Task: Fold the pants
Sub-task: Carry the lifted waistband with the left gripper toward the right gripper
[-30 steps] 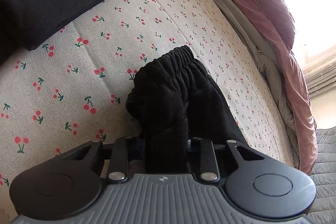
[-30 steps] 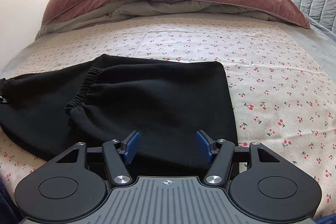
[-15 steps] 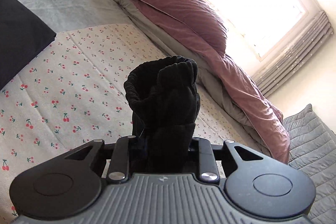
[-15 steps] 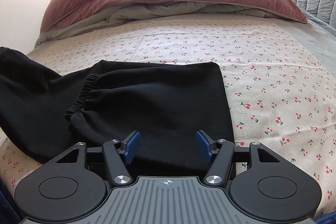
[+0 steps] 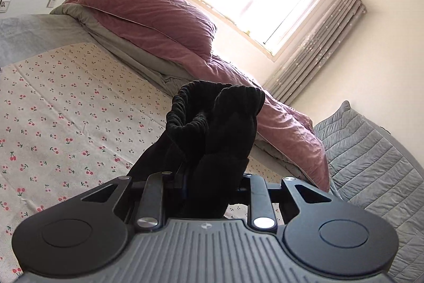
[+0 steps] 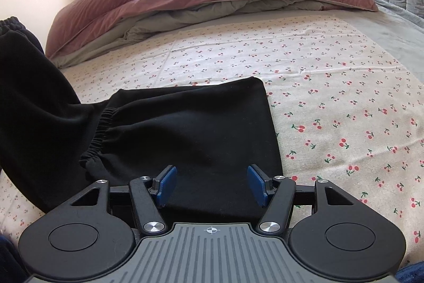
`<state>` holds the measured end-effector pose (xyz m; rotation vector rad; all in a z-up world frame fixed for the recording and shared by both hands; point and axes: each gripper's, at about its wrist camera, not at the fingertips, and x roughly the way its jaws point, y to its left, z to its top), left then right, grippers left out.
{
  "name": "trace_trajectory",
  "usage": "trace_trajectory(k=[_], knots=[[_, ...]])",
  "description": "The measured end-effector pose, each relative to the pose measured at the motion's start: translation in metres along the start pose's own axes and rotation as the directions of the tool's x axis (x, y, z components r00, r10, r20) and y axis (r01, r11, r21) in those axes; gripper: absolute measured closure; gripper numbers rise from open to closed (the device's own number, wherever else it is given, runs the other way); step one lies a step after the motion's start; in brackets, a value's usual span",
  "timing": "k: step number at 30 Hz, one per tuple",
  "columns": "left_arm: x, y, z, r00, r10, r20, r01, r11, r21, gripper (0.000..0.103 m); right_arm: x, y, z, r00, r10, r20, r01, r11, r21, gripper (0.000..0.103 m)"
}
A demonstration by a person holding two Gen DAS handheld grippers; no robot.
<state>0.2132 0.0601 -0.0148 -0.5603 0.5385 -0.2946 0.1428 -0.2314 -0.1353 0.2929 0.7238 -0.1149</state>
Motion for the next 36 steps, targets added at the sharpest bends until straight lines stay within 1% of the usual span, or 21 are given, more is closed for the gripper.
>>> trace_trajectory(k=[5,9,11,14,17,19,20,21,22,23,25,26,28,30,31,33,34,35,36], knots=[[0.008,-0.024,-0.009,0.999,-0.034,0.001,0.034,0.997,0.075,0.093,-0.003,-0.006,0.002,1.000,0.010,0.008,-0.010,1.000,0.027,0.044],[0.016,-0.051,-0.017,0.998,-0.066,-0.008,0.066,0.987,0.150,0.093,-0.005,-0.014,0.004,1.000,0.020,0.007,-0.020,0.998,0.063,0.044],[0.023,-0.069,-0.025,0.996,-0.084,-0.012,0.085,0.973,0.217,0.093,-0.006,-0.019,0.005,1.000,0.028,0.006,-0.029,0.995,0.090,0.044],[0.035,-0.099,-0.042,0.993,-0.118,-0.025,0.120,0.938,0.326,0.093,-0.006,-0.032,0.006,0.999,0.046,0.003,-0.046,0.987,0.156,0.044],[0.057,-0.130,-0.066,0.985,-0.159,-0.062,0.170,0.884,0.436,0.093,-0.006,-0.048,0.008,1.000,0.027,0.003,-0.027,0.973,0.231,0.044],[0.070,-0.147,-0.088,0.981,-0.171,-0.095,0.196,0.842,0.503,0.093,-0.008,-0.060,0.009,1.000,0.000,0.006,-0.002,0.963,0.271,0.044],[0.075,-0.152,-0.097,0.978,-0.175,-0.111,0.207,0.827,0.522,0.093,-0.009,-0.066,0.010,1.000,-0.013,0.009,0.010,0.957,0.289,0.044],[0.082,-0.156,-0.112,0.975,-0.177,-0.136,0.223,0.805,0.551,0.093,-0.011,-0.072,0.011,1.000,-0.025,0.015,0.019,0.950,0.312,0.044],[0.088,-0.159,-0.125,0.973,-0.172,-0.153,0.230,0.783,0.578,0.093,-0.013,-0.080,0.012,0.999,-0.025,0.023,0.015,0.937,0.349,0.044],[0.093,-0.160,-0.136,0.972,-0.165,-0.169,0.234,0.766,0.598,0.093,-0.015,-0.089,0.012,0.999,-0.009,0.032,-0.004,0.919,0.394,0.044],[0.104,-0.160,-0.160,0.971,-0.128,-0.204,0.233,0.715,0.659,0.093,-0.014,-0.107,0.012,0.998,0.042,0.040,-0.056,0.873,0.484,0.043],[0.108,-0.158,-0.174,0.973,-0.094,-0.209,0.217,0.673,0.707,0.093,-0.013,-0.116,0.011,0.997,0.065,0.042,-0.077,0.842,0.533,0.043],[0.113,-0.156,-0.196,0.974,-0.056,-0.220,0.209,0.596,0.775,0.093,-0.010,-0.134,0.008,0.992,0.112,0.049,-0.118,0.771,0.626,0.042],[0.116,-0.154,-0.210,0.973,-0.040,-0.227,0.212,0.540,0.815,0.092,-0.007,-0.148,0.005,0.986,0.154,0.062,-0.153,0.699,0.698,0.038],[0.117,-0.154,-0.216,0.972,-0.033,-0.232,0.215,0.523,0.825,0.091,-0.004,-0.152,0.004,0.983,0.171,0.064,-0.165,0.676,0.718,0.038],[0.118,-0.157,-0.225,0.968,-0.017,-0.249,0.225,0.489,0.842,0.087,-0.002,-0.155,0.003,0.980,0.189,0.064,-0.175,0.656,0.734,0.038],[0.117,-0.159,-0.228,0.966,-0.012,-0.257,0.231,0.476,0.849,0.085,-0.001,-0.155,0.003,0.980,0.191,0.062,-0.174,0.656,0.734,0.038],[0.115,-0.161,-0.231,0.964,-0.010,-0.266,0.239,0.465,0.852,0.080,-0.001,-0.155,0.004,0.981,0.184,0.058,-0.167,0.658,0.734,0.038],[0.116,-0.162,-0.232,0.959,-0.012,-0.283,0.256,0.466,0.847,0.074,-0.001,-0.155,0.004,0.983,0.177,0.055,-0.159,0.659,0.735,0.038]])
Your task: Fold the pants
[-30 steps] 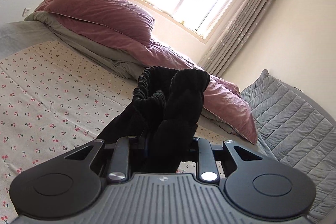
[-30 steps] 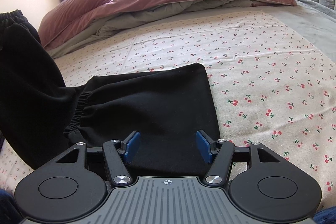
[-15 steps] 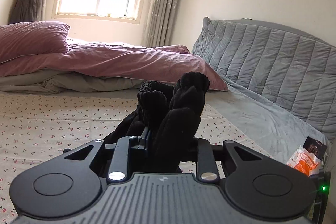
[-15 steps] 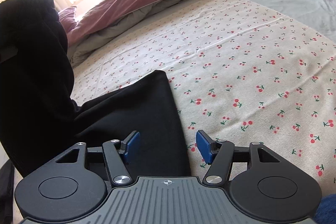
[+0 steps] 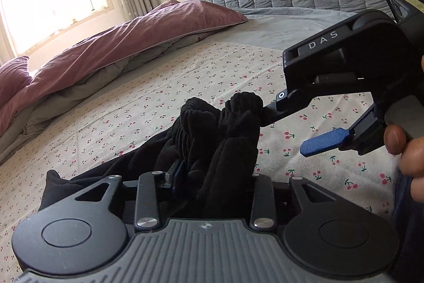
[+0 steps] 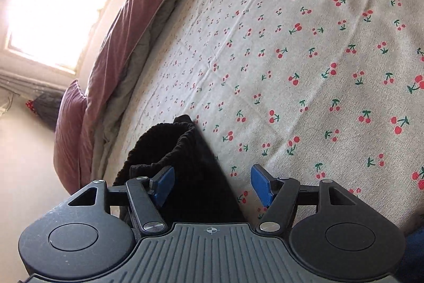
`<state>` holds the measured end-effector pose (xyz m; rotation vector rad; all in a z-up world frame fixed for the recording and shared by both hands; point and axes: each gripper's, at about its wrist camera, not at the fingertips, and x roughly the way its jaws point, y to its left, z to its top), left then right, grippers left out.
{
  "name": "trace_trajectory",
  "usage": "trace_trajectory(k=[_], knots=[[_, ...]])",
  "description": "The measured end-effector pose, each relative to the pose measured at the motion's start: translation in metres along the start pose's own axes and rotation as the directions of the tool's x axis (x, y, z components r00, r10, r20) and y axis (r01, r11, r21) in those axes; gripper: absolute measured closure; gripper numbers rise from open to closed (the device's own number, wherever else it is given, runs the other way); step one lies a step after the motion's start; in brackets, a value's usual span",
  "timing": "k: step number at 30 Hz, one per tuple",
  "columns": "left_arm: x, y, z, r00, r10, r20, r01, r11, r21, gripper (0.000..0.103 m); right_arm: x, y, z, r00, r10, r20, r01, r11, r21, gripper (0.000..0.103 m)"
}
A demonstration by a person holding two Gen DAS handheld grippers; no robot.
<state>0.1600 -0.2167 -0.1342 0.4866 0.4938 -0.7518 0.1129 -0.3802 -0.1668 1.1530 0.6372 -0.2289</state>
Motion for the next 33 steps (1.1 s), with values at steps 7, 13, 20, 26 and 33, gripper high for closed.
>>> trace_trajectory(k=[7,13,20,26,33], knots=[[-0.047,0.061,-0.029,0.973,-0.232,-0.002,0.229,0.960,-0.162,0.056,0.006,-0.003,0.005,1.000,-0.007,-0.010,0.008,1.000,0.026,0.033],[-0.057,0.124,-0.066,0.992,-0.111,-0.055,0.095,0.966,-0.239,0.050,0.008,-0.009,0.009,1.000,0.009,-0.005,-0.009,0.997,0.073,0.033],[-0.035,0.134,-0.103,0.988,-0.123,-0.093,0.096,0.962,-0.257,0.046,0.018,0.016,0.005,0.999,-0.035,0.005,0.036,0.995,-0.096,0.028],[-0.046,0.126,-0.097,0.968,-0.246,-0.054,0.226,0.943,-0.243,0.046,-0.001,0.027,0.005,0.990,0.091,0.110,-0.074,0.986,-0.150,0.026],[-0.049,0.137,-0.094,0.965,-0.262,-0.025,0.242,0.921,-0.306,0.046,0.009,0.075,-0.029,0.988,-0.025,0.154,0.099,0.866,-0.490,0.031]])
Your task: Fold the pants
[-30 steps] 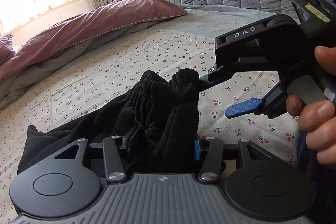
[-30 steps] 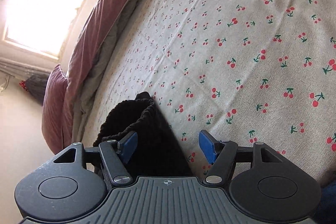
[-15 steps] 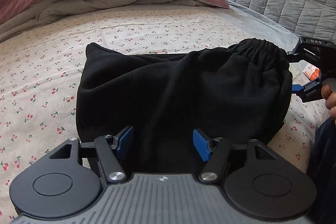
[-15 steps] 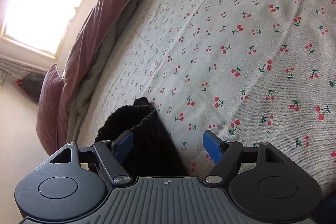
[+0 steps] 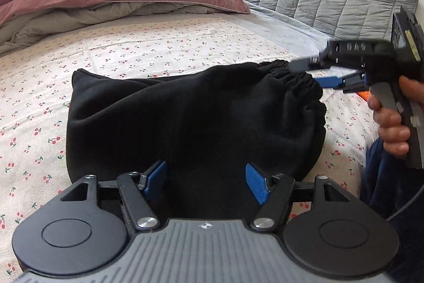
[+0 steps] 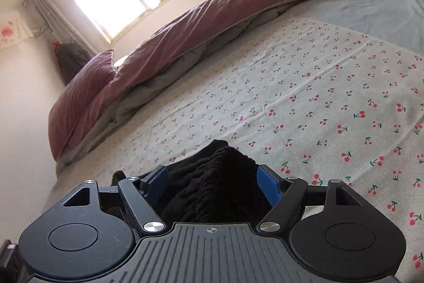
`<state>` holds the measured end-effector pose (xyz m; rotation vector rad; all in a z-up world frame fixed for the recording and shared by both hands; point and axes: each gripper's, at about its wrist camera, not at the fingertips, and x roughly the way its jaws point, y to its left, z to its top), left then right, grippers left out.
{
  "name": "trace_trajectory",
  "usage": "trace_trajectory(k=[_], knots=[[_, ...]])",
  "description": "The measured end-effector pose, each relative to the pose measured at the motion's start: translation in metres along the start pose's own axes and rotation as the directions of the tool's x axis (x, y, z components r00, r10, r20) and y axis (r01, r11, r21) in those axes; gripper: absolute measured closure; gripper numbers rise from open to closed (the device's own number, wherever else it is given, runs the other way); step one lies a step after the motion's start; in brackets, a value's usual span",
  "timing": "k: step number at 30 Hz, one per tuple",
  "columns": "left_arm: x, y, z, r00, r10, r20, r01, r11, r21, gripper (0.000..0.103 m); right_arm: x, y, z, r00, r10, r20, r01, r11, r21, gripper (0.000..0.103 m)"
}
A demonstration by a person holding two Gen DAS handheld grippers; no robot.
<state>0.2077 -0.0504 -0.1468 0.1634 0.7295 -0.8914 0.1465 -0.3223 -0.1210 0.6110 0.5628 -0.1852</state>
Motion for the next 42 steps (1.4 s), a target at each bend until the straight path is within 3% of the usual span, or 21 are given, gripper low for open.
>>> trace_trajectory(k=[2,3,6,9,12,16,18,19,21,23,24,26,28,30,32,33,35,37,39,40,42], knots=[[-0.007,0.015,0.012,0.998,0.013,0.059,-0.010,0.998,-0.059,0.046,0.015,0.008,-0.010,0.995,-0.068,-0.073,0.064,0.996,-0.062,0.066],[-0.010,0.025,0.020,0.996,0.022,0.089,-0.013,0.995,-0.098,0.046,0.018,0.007,-0.015,0.992,-0.082,-0.092,0.077,0.995,-0.061,0.075],[-0.009,0.053,0.049,0.987,0.105,0.122,-0.078,0.975,-0.209,0.046,0.010,0.005,-0.012,0.997,-0.051,-0.059,0.048,0.998,-0.050,0.080],[0.011,0.074,0.071,0.980,0.172,0.104,-0.141,0.956,-0.259,0.046,-0.007,0.003,-0.011,1.000,0.019,-0.009,-0.020,0.998,-0.052,0.093],[0.047,0.078,0.078,0.972,0.233,0.037,-0.219,0.949,-0.228,0.046,-0.021,-0.001,-0.012,0.998,0.065,-0.024,-0.067,0.996,-0.065,0.096],[0.088,0.077,0.070,0.942,0.331,-0.053,-0.335,0.928,-0.164,0.050,-0.011,0.007,-0.017,0.994,0.026,-0.103,-0.040,0.989,-0.143,0.095],[0.090,0.077,0.068,0.938,0.344,-0.045,-0.347,0.923,-0.166,0.088,0.000,0.014,-0.019,0.994,-0.038,-0.106,0.017,0.981,-0.193,0.087],[0.090,0.080,0.067,0.934,0.355,-0.050,-0.358,0.917,-0.175,0.093,0.004,0.015,-0.019,0.993,-0.059,-0.099,0.038,0.979,-0.202,0.083],[0.085,0.088,0.066,0.940,0.340,-0.036,-0.339,0.913,-0.226,0.103,0.008,0.020,-0.021,0.993,-0.078,-0.094,0.053,0.970,-0.239,0.081],[0.077,0.095,0.066,0.945,0.326,-0.025,-0.320,0.904,-0.284,0.103,0.003,0.024,-0.023,0.996,-0.071,-0.058,0.052,0.959,-0.280,0.086],[0.073,0.096,0.068,0.948,0.318,-0.014,-0.306,0.898,-0.317,0.103,-0.004,0.024,-0.022,0.998,-0.049,-0.037,0.036,0.959,-0.281,0.094],[0.068,0.098,0.071,0.951,0.310,0.003,-0.287,0.883,-0.371,0.103,-0.029,0.023,-0.019,0.998,0.051,0.042,-0.038,0.963,-0.268,0.097],[0.057,0.104,0.070,0.953,0.298,0.046,-0.242,0.849,-0.470,0.103,-0.050,0.023,-0.014,0.987,0.125,0.098,-0.097,0.962,-0.256,0.097],[0.049,0.115,0.066,0.956,0.285,0.077,-0.195,0.805,-0.560,0.103,-0.056,0.021,-0.012,0.984,0.136,0.120,-0.103,0.964,-0.245,0.097],[0.050,0.122,0.062,0.959,0.277,0.068,-0.181,0.776,-0.604,0.103,-0.041,0.018,-0.013,0.997,0.050,0.063,-0.032,0.965,-0.259,0.097],[0.054,0.121,0.062,0.962,0.268,0.053,-0.186,0.784,-0.593,0.103,-0.027,0.016,-0.016,0.999,-0.038,0.002,0.037,0.961,-0.275,0.098],[0.059,0.113,0.063,0.956,0.291,0.036,-0.225,0.806,-0.547,0.103,0.004,0.017,-0.023,0.973,-0.214,-0.081,0.179,0.933,-0.313,0.097],[0.061,0.106,0.066,0.951,0.308,0.032,-0.249,0.822,-0.512,0.096,0.019,0.030,-0.027,0.949,-0.310,-0.052,0.268,0.885,-0.381,0.094],[0.056,0.104,0.067,0.938,0.343,0.043,-0.279,0.826,-0.490,0.082,0.032,0.032,-0.031,0.922,-0.384,-0.053,0.328,0.846,-0.420,0.095],[0.053,0.104,0.066,0.932,0.359,0.048,-0.292,0.824,-0.485,0.080,0.035,0.030,-0.032,0.910,-0.411,-0.047,0.354,0.833,-0.425,0.095],[0.044,0.105,0.066,0.924,0.378,0.060,-0.305,0.820,-0.484,0.079,0.033,0.027,-0.031,0.911,-0.411,-0.034,0.357,0.827,-0.433,0.089]])
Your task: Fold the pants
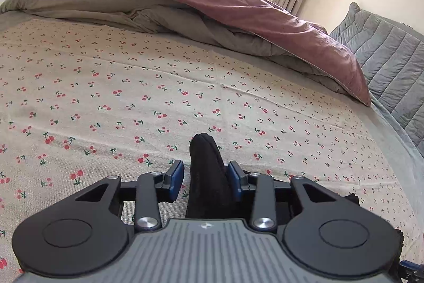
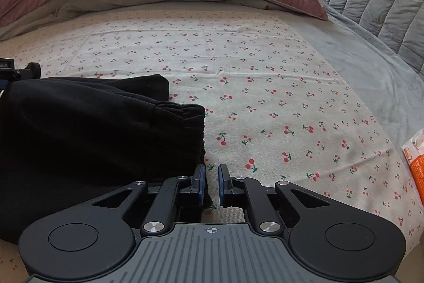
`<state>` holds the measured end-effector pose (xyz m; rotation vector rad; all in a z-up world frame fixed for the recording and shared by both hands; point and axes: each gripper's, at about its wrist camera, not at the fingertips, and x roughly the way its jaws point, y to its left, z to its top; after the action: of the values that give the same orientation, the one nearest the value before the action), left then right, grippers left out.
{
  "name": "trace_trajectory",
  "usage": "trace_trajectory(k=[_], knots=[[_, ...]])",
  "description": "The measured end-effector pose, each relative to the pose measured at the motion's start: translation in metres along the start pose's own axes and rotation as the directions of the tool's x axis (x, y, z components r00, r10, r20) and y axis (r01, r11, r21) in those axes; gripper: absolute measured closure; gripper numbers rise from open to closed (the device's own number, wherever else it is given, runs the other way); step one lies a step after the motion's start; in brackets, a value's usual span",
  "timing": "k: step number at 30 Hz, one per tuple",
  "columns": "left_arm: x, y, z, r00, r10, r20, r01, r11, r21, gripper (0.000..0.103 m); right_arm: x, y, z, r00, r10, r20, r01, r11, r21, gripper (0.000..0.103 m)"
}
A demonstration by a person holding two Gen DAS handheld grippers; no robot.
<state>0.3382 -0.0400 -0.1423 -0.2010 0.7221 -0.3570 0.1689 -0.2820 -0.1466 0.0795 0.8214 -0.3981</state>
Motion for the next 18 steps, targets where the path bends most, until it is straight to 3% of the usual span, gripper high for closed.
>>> trace_trajectory(k=[4,6,8,9,10,12,14,16,17,18], knots=[[-0.026,-0.007,-0.001,0.997,0.011,0.080,-0.017,0.997,0.074,0.079,-0.016,-0.024,0.005,0.992,0.108,0.072,-0.116,0.987,0.108,0.089],[-0.039,-0.018,-0.009,0.994,-0.034,0.100,0.018,0.987,0.161,0.079,-0.025,-0.037,0.011,0.983,0.094,0.159,-0.121,0.977,0.174,0.083],[-0.043,-0.028,-0.019,0.993,-0.093,0.072,0.074,0.969,0.235,0.077,-0.029,-0.039,0.026,0.976,0.089,0.199,-0.125,0.977,0.175,0.075],[-0.039,-0.032,-0.024,0.993,-0.110,0.038,0.097,0.960,0.261,0.075,-0.026,-0.036,0.035,0.975,0.116,0.188,-0.147,0.977,0.156,0.070],[-0.033,-0.036,-0.029,0.995,-0.104,0.002,0.099,0.956,0.276,0.075,-0.018,-0.031,0.046,0.974,0.163,0.156,-0.183,0.975,0.123,0.057],[-0.019,-0.039,-0.040,0.996,-0.077,-0.034,0.084,0.951,0.297,0.075,0.011,-0.016,0.066,0.973,0.231,0.025,-0.232,0.969,0.086,0.040],[-0.012,-0.047,-0.050,0.999,-0.041,-0.030,0.050,0.921,0.387,0.074,0.046,0.000,0.070,0.978,0.191,-0.084,-0.188,0.981,0.044,0.044],[-0.010,-0.055,-0.055,1.000,-0.007,-0.019,0.015,0.884,0.467,0.074,0.060,0.007,0.062,0.978,0.184,-0.097,-0.182,0.983,0.032,0.061],[-0.009,-0.057,-0.056,1.000,0.004,-0.018,0.005,0.877,0.480,0.073,0.059,0.006,0.061,0.979,0.181,-0.089,-0.178,0.983,0.042,0.062],[-0.008,-0.057,-0.056,1.000,0.007,-0.018,0.002,0.874,0.486,0.073,0.054,0.007,0.059,0.986,0.147,-0.075,-0.145,0.989,0.030,0.078]])
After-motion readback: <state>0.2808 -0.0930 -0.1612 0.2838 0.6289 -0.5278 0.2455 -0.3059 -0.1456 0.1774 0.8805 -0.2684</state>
